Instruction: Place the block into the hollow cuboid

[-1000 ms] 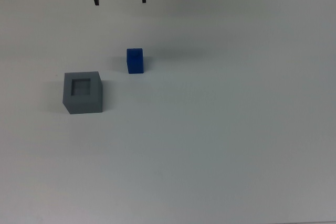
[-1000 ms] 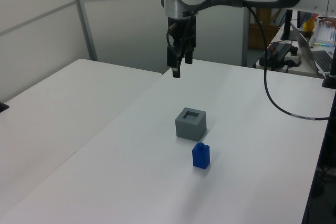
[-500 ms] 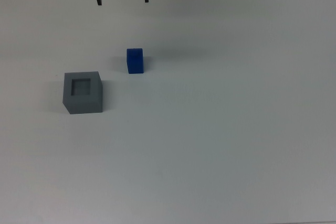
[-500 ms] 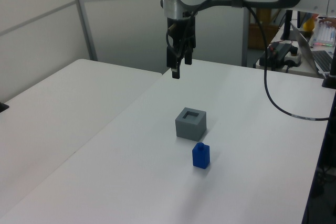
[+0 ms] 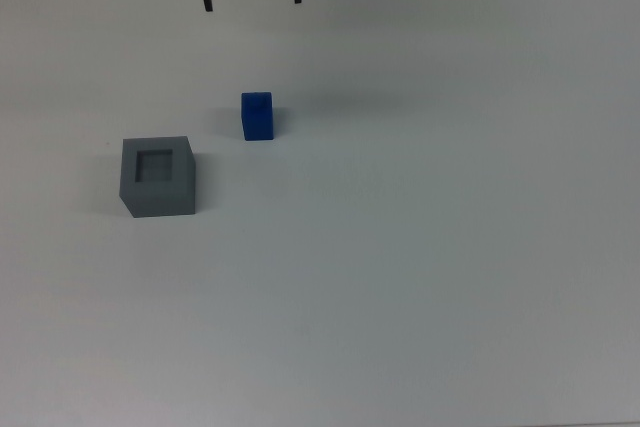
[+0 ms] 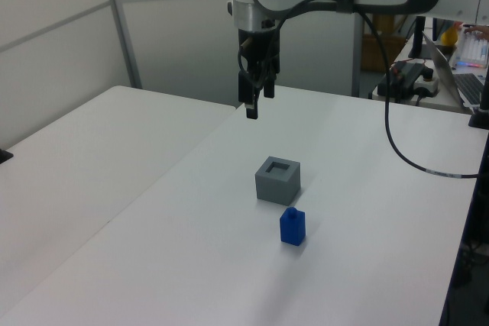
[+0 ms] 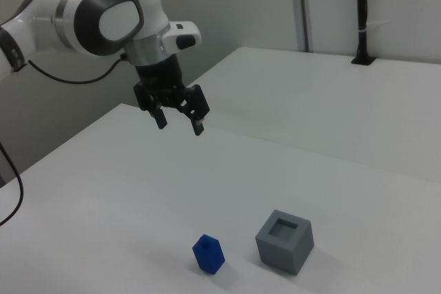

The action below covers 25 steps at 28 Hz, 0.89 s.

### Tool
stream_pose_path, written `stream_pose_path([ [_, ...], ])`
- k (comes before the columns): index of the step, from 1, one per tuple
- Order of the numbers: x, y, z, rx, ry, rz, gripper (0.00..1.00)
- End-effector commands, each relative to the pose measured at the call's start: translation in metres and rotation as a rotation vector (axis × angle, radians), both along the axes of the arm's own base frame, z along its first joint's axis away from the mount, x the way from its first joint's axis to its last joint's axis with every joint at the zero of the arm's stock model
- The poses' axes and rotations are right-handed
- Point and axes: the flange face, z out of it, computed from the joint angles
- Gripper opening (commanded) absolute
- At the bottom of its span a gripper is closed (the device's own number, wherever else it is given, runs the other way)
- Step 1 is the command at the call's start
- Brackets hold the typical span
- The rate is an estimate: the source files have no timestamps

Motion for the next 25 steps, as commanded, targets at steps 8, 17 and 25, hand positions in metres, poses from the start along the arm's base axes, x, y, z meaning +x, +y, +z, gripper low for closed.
stream_pose_path([
  [8,-0.013,0.065,0.004,-0.004,0.025,0.120,1.00],
  [17,-0.010,0.049,0.005,-0.005,0.024,0.085,1.00],
  [25,-0.009,0.003,0.004,-0.010,0.040,0.004,1.00],
])
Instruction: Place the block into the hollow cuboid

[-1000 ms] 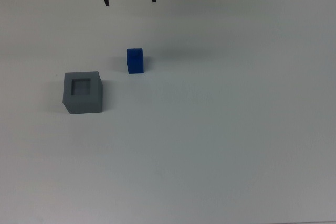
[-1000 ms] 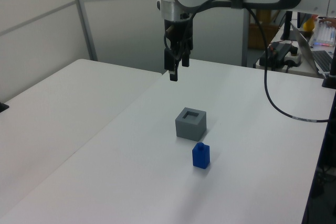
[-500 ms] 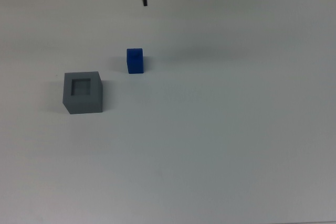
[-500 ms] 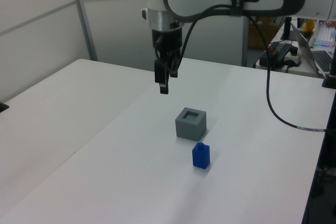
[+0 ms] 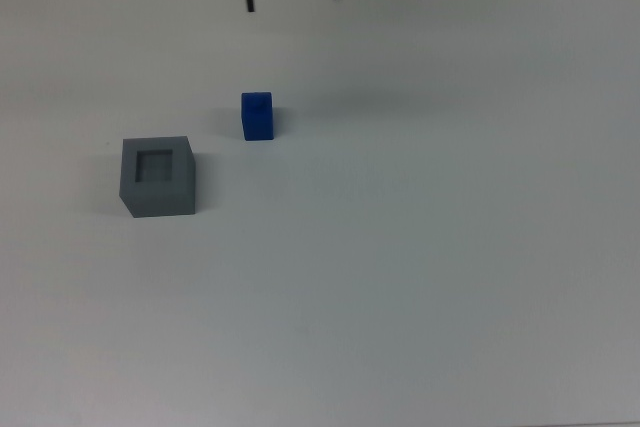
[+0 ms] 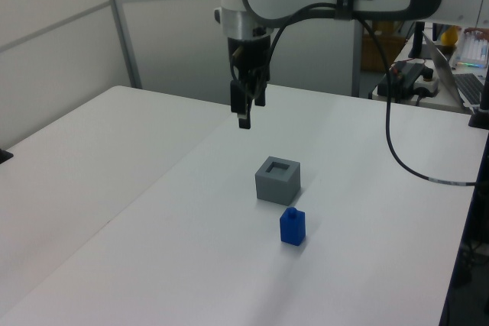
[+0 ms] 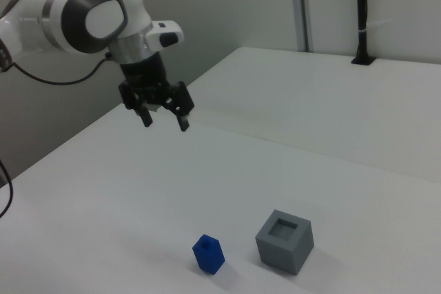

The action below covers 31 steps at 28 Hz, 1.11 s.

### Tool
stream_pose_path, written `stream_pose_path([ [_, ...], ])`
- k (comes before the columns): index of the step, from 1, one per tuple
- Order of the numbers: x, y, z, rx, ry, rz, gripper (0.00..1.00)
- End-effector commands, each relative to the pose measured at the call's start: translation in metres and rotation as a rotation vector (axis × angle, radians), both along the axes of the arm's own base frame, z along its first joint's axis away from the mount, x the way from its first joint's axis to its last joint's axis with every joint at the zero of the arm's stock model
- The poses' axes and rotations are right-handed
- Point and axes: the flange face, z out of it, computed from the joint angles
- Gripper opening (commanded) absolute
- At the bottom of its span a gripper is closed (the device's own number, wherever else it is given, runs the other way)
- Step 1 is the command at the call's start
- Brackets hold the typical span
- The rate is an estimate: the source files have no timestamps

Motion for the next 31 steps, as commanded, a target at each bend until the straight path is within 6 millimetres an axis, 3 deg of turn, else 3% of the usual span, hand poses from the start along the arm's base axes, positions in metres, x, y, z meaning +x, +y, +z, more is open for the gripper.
stream_pose_path([
  [1,-0.007,-0.027,0.004,-0.006,0.039,-0.045,1.00],
  [6,-0.007,-0.043,0.004,-0.010,0.048,-0.073,1.00],
  [11,-0.007,-0.044,0.003,-0.009,0.050,-0.076,1.00],
  [19,-0.007,-0.026,0.003,0.005,0.048,-0.049,1.00],
  [21,-0.008,-0.011,0.002,0.008,0.050,-0.023,1.00],
  [26,-0.009,0.004,0.002,0.014,0.052,-0.001,1.00],
  [31,-0.009,0.004,0.002,0.008,0.053,-0.014,1.00],
])
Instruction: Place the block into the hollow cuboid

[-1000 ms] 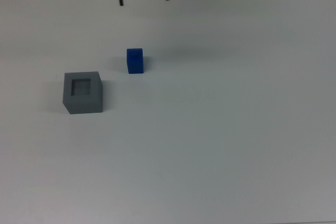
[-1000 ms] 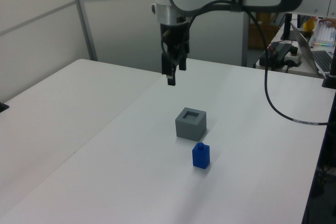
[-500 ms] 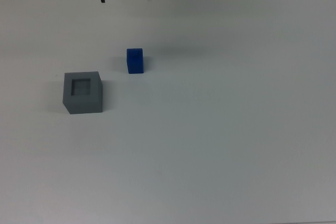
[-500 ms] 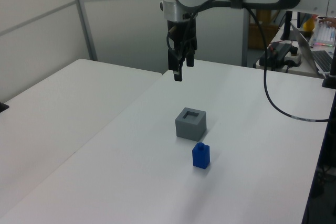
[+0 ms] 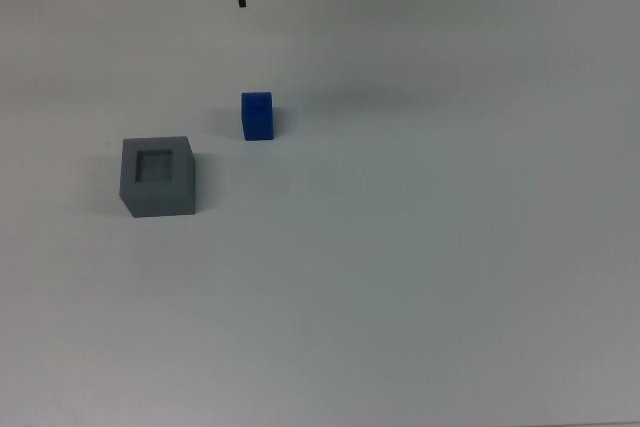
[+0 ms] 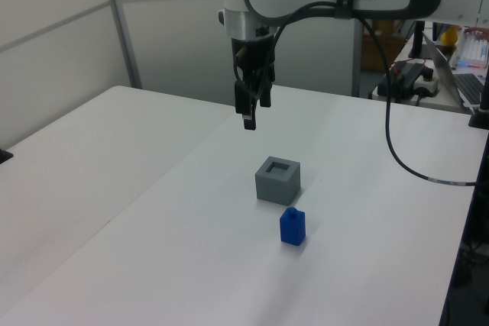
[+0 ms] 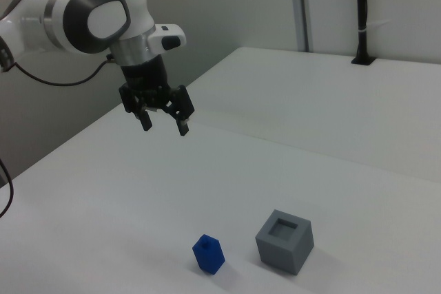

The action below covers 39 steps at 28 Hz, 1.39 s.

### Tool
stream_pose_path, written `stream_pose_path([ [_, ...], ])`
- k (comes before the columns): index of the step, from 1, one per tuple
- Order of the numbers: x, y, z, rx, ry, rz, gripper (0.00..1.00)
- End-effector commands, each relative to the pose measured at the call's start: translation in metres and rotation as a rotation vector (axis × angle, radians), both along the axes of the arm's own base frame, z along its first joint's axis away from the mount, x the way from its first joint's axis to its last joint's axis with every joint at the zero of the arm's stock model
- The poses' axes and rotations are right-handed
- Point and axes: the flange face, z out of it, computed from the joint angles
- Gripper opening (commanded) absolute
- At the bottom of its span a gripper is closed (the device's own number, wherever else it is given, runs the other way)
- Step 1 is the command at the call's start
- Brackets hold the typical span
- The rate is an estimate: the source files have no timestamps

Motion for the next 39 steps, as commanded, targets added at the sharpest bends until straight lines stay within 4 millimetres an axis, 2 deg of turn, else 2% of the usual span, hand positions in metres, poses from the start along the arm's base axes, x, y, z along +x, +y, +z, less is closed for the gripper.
stream_pose_path([
  [1,-0.005,-0.001,0.005,0.007,0.019,-0.020,1.00],
  [6,-0.005,-0.010,0.006,0.001,0.016,-0.042,1.00],
  [10,-0.004,-0.029,0.006,-0.002,0.017,-0.075,1.00],
  [11,-0.003,-0.043,0.006,-0.003,0.017,-0.100,1.00],
  [14,-0.004,-0.052,0.007,0.000,0.020,-0.116,1.00],
  [39,-0.007,-0.055,0.008,0.000,0.027,-0.123,1.00],
])
